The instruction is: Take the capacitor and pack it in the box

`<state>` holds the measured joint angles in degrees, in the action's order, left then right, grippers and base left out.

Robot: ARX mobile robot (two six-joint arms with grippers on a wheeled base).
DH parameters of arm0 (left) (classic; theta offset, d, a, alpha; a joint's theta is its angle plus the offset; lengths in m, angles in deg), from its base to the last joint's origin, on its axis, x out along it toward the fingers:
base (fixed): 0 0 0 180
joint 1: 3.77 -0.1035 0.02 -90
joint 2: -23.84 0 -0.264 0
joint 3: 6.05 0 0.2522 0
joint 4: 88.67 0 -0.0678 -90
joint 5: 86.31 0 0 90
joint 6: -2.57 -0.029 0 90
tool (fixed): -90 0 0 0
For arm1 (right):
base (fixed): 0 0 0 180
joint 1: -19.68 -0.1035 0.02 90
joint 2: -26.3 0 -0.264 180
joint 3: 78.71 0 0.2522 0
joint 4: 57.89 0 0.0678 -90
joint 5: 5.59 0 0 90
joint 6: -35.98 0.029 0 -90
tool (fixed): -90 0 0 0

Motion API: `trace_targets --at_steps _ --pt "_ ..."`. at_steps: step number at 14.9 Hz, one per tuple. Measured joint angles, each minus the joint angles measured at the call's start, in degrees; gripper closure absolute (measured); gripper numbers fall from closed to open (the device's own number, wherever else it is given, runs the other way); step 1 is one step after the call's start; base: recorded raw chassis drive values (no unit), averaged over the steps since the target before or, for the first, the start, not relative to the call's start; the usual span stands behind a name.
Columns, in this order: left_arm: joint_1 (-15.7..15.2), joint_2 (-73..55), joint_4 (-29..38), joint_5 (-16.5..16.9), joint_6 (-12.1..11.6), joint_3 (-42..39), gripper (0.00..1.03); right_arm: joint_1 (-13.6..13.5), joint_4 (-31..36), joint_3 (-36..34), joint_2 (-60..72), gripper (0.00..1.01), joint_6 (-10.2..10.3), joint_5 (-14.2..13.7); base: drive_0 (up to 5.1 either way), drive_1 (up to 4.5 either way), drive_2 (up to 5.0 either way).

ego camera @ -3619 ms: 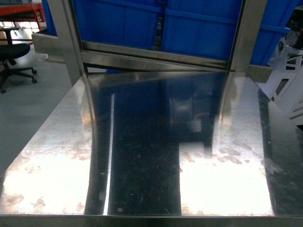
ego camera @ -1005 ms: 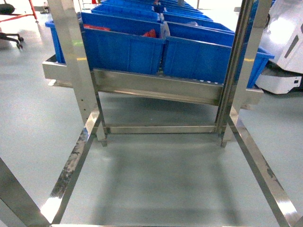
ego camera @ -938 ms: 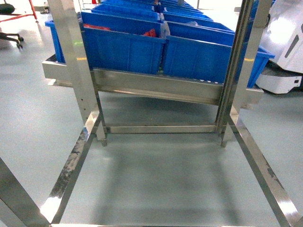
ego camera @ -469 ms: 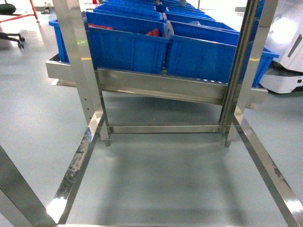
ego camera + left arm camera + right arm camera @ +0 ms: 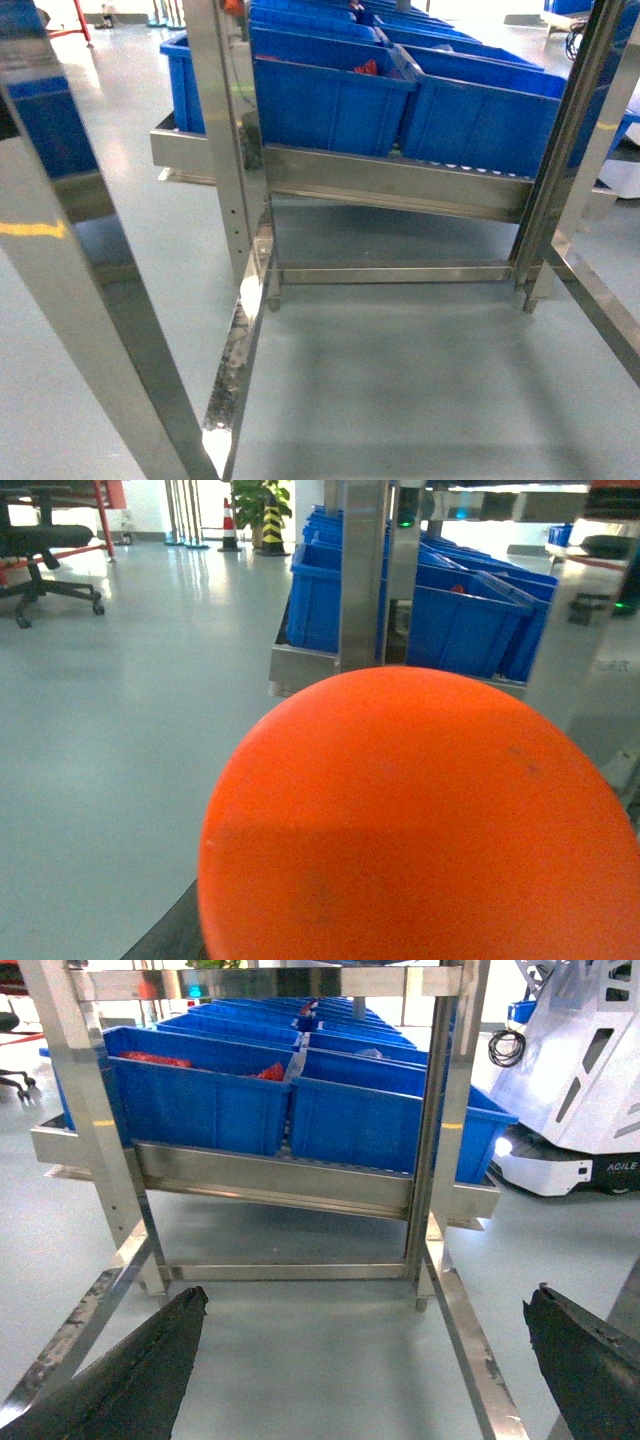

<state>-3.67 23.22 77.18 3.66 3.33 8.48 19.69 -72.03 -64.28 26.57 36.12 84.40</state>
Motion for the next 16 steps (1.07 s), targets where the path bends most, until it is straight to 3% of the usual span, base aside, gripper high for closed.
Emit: trace_targets --at_steps 6,16 --pt "0.0 0.0 0.2 0.04 0.0 0.0 0.59 0.0 0.2 0.0 0.0 0.03 0.0 -0.02 -4.7 1.34 3.7" --pt "-0.04 0.0 -0.02 0.04 0.0 0.0 0.59 0.0 -0.04 0.0 0.0 0.03 0.0 0.02 -4.9 2.5 2.5"
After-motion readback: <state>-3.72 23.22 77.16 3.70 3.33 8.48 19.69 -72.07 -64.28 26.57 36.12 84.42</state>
